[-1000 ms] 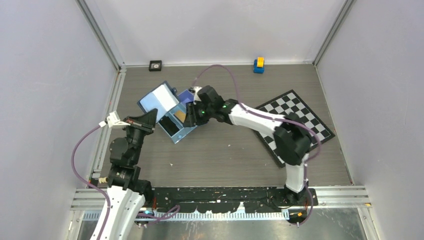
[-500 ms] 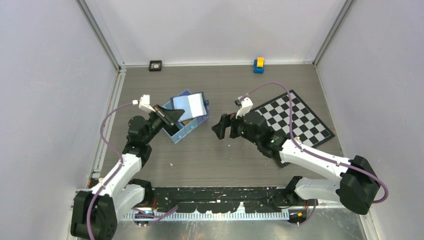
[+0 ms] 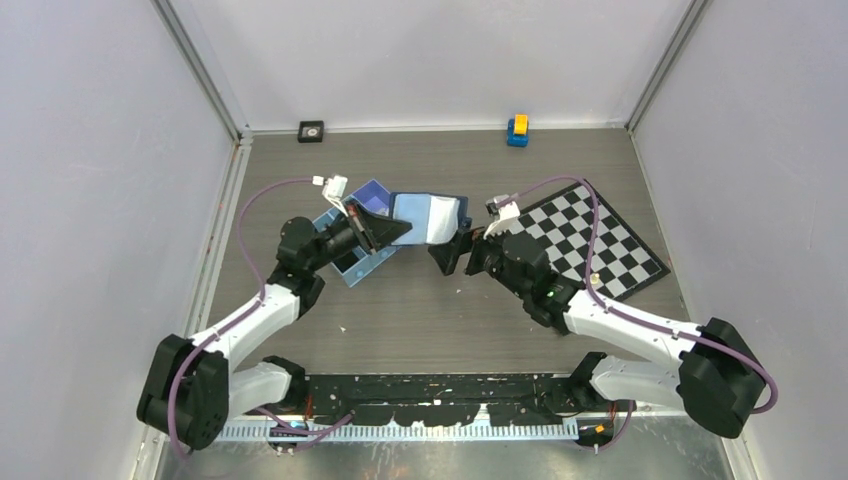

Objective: Take the credit cards out of the card holder
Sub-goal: Place the card holder at the center of the board.

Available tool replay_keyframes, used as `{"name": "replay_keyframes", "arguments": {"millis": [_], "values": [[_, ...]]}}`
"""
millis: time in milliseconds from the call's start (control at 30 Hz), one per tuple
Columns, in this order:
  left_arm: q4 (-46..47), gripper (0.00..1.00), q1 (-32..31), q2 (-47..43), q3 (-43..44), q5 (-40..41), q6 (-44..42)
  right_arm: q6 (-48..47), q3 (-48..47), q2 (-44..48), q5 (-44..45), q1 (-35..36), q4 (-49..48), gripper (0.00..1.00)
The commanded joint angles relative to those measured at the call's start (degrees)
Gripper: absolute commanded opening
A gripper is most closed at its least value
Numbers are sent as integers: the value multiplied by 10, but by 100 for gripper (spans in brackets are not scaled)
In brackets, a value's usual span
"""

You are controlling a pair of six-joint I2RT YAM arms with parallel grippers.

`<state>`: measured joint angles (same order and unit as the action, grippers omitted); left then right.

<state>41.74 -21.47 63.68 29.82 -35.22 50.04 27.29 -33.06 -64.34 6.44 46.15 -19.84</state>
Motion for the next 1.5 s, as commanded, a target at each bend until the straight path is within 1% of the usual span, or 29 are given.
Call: {"name": "replay_keyframes", "arguments": {"millis": [0,100,167,267,300,400,467,500,567,633,667,733,833,900,933,1000,1100,1133,1167,1233,1267,1367,1467], "values": [[44,0,-46,30,24,-5,-27,15,5,24,-8,-5,-74,98],[43,0,-71,63,39,-5,-35,21,21,41,-11,-5,-100,94],[44,0,-78,77,51,-18,-29,21,23,51,-2,-6,-92,81],[44,0,-84,78,51,-9,-29,23,18,55,6,-8,-76,51],[41,0,-85,75,50,-3,-33,23,13,54,6,-8,-69,45],[-18,0,-85,56,51,34,-54,21,-1,45,-2,-8,-51,41],[-52,0,-85,44,50,62,-63,20,-14,37,15,-7,-29,35],[-66,3,-85,37,49,81,-65,19,-23,31,33,-8,-4,30],[-75,20,-85,29,43,104,-60,18,-39,21,67,-8,30,24],[-81,34,-85,27,37,122,-49,15,-45,13,76,-8,41,21],[-81,39,-85,28,36,122,-49,14,-47,9,73,-8,42,19],[-88,45,-85,34,45,115,-48,13,-54,0,58,-8,44,14],[-98,46,-87,55,60,94,-46,12,-63,-14,36,-8,48,9],[-111,44,-90,80,76,81,-45,12,-64,-21,24,-8,45,8],[-113,41,-91,90,82,75,-46,11,-65,-24,16,-8,41,8],[-118,31,-94,107,90,73,-47,10,-69,-32,4,-8,41,8],[-167,8,-95,119,105,97,-69,9,-80,-44,-16,-8,49,7],[-192,3,-96,120,112,107,-77,7,-82,-47,-24,-8,50,6],[-219,0,-96,123,118,124,-87,7,-84,-50,-34,-8,51,4],[-274,0,-96,132,134,167,-97,7,-88,-54,-54,-8,52,1],[-289,0,-96,139,141,178,-102,7,-90,-55,-66,-8,50,1],[-338,0,-96,168,168,198,-114,11,-88,-55,-92,-8,43,0],[-380,0,-96,196,197,216,-126,14,-87,-51,-92,-8,42,1]]}}
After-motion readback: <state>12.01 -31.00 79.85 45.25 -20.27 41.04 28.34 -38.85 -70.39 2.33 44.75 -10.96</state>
